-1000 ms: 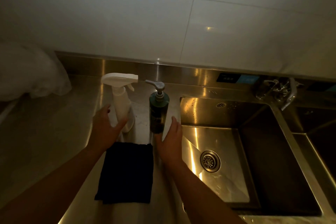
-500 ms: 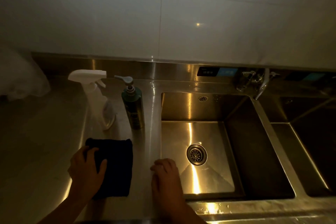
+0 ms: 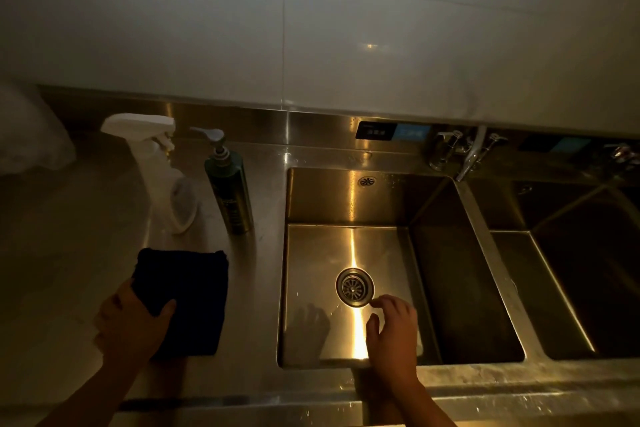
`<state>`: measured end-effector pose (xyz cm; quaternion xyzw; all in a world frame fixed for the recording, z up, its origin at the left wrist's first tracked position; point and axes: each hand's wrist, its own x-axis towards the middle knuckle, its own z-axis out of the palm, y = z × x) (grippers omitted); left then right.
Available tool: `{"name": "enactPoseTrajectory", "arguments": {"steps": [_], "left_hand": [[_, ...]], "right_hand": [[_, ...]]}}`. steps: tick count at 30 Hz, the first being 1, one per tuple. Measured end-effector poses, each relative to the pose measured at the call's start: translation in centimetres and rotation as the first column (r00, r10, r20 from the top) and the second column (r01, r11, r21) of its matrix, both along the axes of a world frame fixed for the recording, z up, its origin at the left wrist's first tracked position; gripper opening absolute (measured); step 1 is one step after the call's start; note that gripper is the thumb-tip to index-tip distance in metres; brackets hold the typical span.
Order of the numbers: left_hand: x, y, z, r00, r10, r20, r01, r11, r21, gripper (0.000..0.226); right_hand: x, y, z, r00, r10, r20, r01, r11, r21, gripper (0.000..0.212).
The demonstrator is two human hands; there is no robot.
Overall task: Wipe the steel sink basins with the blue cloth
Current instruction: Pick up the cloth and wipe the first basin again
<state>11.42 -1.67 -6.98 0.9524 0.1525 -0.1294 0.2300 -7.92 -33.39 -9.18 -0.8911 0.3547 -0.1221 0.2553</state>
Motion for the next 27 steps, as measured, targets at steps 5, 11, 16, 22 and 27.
{"name": "enactPoseTrajectory", "arguments": {"steps": [5, 11, 16, 22, 27], "left_hand": [[0.4, 0.9, -0.4, 0.998, -0.060, -0.004, 0.060, 0.998, 0.009, 0.084], [1.4, 1.4, -0.1, 0.997, 0.047, -0.055, -0.050, 0.998, -0.044, 0.080], [2.0, 1.6, 0.1, 0.985, 0.019, -0.169, -0.045, 0.987, -0.152, 0.060], [0.7, -1.3, 2.8, 0.992, -0.115, -0.056, 0.095, 0.956, -0.277, 0.024], [-2.6, -7.5, 5.4, 0.991, -0.134, 0.026, 0.127, 0.835, -0.536, 0.041]], "right_hand": [[-0.5, 0.7, 0.3, 0.992, -0.042, -0.121, 0.033, 0.997, -0.070, 0.029], [-0.2, 1.0, 1.3, 0.941, -0.117, -0.318, 0.034, 0.966, -0.257, 0.050], [0.9, 0.3, 2.1, 0.914, -0.140, -0.381, 0.031, 0.960, -0.277, 0.055], [2.6, -0.1, 2.2, 0.935, -0.033, -0.354, -0.045, 0.977, -0.210, 0.054], [4.9, -0.3, 3.3, 0.981, 0.184, -0.058, -0.179, 0.981, 0.074, 0.045]]}}
